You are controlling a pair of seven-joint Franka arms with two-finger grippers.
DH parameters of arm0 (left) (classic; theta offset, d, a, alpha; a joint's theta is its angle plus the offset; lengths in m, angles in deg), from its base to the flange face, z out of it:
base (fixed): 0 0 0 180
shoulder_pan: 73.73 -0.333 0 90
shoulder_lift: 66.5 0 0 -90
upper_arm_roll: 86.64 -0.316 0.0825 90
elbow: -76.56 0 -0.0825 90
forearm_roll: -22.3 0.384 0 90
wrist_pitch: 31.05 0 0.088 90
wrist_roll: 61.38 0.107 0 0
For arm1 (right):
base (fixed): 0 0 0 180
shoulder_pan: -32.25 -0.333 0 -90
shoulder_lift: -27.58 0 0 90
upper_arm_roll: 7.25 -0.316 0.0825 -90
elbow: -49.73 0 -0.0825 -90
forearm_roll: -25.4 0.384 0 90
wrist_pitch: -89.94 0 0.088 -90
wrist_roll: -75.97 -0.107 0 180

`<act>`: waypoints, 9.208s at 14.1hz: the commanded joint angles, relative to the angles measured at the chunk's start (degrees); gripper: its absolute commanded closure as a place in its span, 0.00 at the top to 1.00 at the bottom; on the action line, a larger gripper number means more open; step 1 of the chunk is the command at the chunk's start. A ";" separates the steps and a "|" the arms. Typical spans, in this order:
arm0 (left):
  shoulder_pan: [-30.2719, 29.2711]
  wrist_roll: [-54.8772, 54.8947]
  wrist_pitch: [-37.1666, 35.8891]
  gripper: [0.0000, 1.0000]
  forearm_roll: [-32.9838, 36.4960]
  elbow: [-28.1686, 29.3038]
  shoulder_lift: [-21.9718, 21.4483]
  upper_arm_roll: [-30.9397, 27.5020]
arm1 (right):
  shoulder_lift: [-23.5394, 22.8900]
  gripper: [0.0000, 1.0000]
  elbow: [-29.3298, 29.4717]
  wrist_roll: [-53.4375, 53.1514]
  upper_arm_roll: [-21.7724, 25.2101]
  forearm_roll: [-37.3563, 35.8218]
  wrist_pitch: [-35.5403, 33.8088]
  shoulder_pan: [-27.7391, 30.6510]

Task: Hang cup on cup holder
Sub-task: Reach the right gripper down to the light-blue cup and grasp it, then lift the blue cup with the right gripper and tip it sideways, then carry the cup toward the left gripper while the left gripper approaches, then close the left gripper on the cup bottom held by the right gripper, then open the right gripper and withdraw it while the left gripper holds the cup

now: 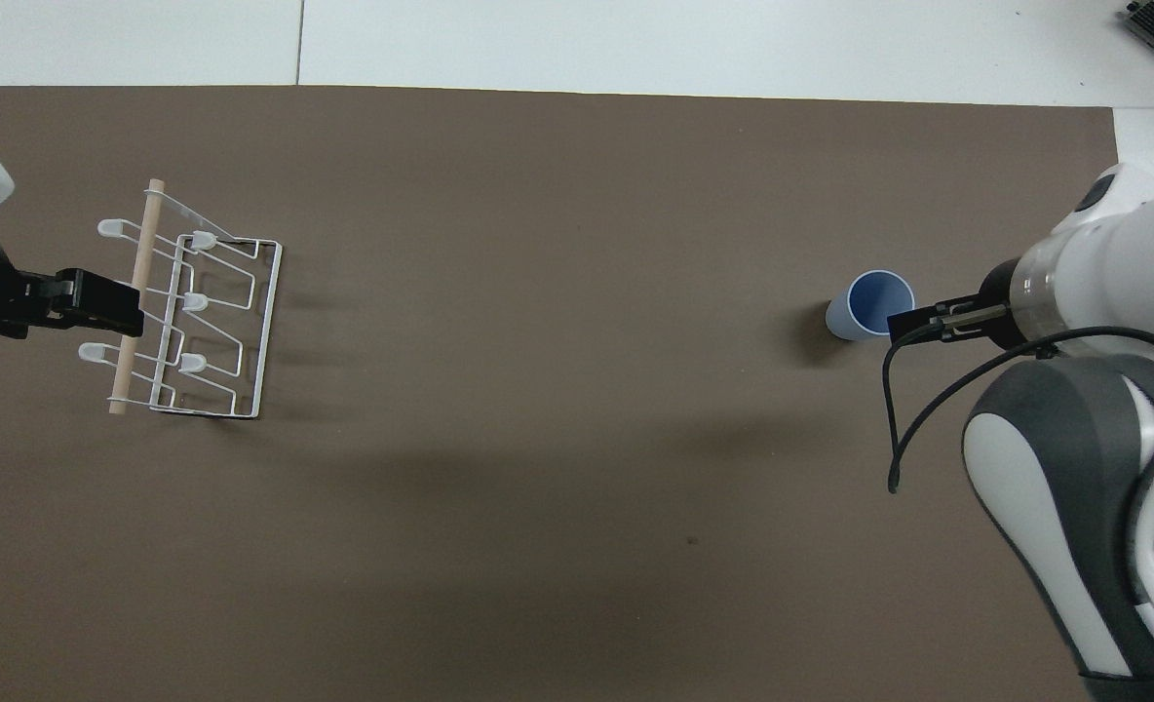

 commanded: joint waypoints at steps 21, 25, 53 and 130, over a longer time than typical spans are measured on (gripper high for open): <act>-1.43 -0.34 0.66 1.00 -0.73 2.43 -1.86 0.30 | -12.87 0.10 -14.11 -4.38 0.29 1.43 29.62 -1.68; -1.44 -0.34 0.66 1.00 -0.73 2.43 -1.86 0.30 | -12.87 0.00 -13.15 -4.21 0.29 1.43 26.90 -0.62; -1.97 -9.98 3.04 1.00 -21.81 9.73 -5.29 0.39 | -11.29 0.00 9.09 -10.23 -20.26 59.35 15.62 -1.93; -3.27 -52.96 22.28 0.00 -9.26 18.16 -7.84 2.50 | -10.33 0.67 -2.07 -6.07 -11.68 2.67 14.41 9.05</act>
